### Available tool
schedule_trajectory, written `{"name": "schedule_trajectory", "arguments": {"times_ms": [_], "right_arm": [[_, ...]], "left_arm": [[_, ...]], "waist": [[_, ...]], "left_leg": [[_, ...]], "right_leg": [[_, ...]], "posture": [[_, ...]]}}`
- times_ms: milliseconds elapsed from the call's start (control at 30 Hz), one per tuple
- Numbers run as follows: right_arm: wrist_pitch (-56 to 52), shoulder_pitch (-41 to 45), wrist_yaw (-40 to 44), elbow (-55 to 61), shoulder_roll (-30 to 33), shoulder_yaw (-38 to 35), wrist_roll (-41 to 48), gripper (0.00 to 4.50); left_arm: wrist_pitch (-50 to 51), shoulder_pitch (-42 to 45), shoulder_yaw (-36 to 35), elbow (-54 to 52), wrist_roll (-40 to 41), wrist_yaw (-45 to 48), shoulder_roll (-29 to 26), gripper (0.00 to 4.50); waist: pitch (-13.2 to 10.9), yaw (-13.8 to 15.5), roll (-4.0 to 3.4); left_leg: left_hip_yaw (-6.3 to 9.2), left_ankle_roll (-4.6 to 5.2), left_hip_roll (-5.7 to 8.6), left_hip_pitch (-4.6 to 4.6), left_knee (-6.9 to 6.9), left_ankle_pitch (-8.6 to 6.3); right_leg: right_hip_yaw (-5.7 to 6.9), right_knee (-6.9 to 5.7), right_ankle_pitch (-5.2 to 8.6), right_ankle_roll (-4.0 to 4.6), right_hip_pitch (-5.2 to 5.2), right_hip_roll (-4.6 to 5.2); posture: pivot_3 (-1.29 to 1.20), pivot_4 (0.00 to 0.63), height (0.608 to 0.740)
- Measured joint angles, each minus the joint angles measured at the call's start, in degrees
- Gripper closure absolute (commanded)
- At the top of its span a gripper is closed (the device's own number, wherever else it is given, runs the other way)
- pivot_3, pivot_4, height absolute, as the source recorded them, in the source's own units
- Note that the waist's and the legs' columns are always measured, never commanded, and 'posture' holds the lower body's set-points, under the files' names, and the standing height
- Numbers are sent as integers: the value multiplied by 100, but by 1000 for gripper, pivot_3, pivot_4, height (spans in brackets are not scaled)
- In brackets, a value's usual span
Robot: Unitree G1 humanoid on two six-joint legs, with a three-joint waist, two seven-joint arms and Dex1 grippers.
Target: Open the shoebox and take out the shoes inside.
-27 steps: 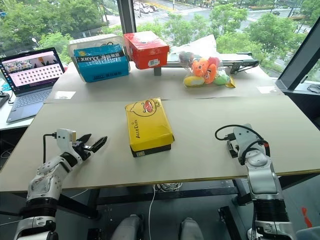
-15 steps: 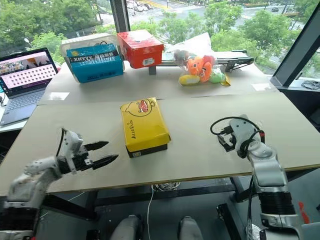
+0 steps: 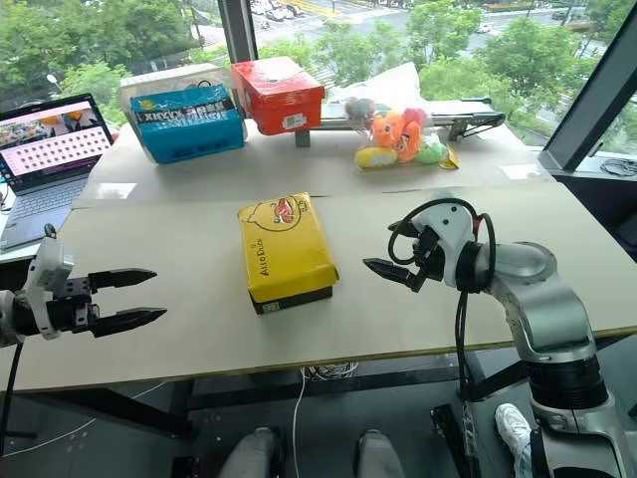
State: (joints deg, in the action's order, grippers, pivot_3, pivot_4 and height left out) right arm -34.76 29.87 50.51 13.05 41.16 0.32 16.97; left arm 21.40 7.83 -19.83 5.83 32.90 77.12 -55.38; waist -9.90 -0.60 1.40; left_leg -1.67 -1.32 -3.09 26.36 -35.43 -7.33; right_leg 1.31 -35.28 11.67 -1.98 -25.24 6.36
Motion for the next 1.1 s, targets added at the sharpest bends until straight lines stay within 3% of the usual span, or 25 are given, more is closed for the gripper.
{"name": "schedule_trajectory", "arguments": {"times_ms": [33,133,367,500,867,1100], "right_arm": [[102,11,3,-188,-9,151,-100,61],[348,85,-7,-760,-155,370,-305,755],[1093,143,25,-1731,-277,698,-730,3249],[1315,312,86,-2055,-603,924,-895,4460],[1544,950,252,-2395,-1469,1511,-1182,4460],[1047,1436,408,-1646,-1594,1461,-965,4460]], "left_arm": [[3,-110,-9,17,-3,0,2,0],[48,-265,-22,-13,11,-2,5,0],[206,-355,-72,-319,100,-108,5,0],[275,-375,-81,-401,106,-156,8,0],[428,-375,-79,-513,118,-272,110,0],[510,-393,-82,-639,123,-340,139,0]], "waist": [[0,15,0],[-1,22,5],[-3,28,6],[-3,-36,7],[-3,-24,7],[-3,-24,7]], "left_leg": [[-5,-1,1,0,0,0],[-14,-1,2,3,0,-1],[-17,1,2,4,3,1],[-17,5,2,2,3,3],[-18,10,2,-2,2,7],[-18,7,1,-5,2,5]], "right_leg": [[3,6,0,-1,-1,6],[-1,9,-3,-5,2,10],[-8,-6,-4,-5,9,5],[-21,-15,-5,-5,6,-3],[-28,-41,0,1,-1,-8],[-28,-53,5,8,-6,-8]], "posture": [[0,150,732],[0,150,732],[0,150,732],[0,150,732],[0,150,732],[0,150,732]]}}
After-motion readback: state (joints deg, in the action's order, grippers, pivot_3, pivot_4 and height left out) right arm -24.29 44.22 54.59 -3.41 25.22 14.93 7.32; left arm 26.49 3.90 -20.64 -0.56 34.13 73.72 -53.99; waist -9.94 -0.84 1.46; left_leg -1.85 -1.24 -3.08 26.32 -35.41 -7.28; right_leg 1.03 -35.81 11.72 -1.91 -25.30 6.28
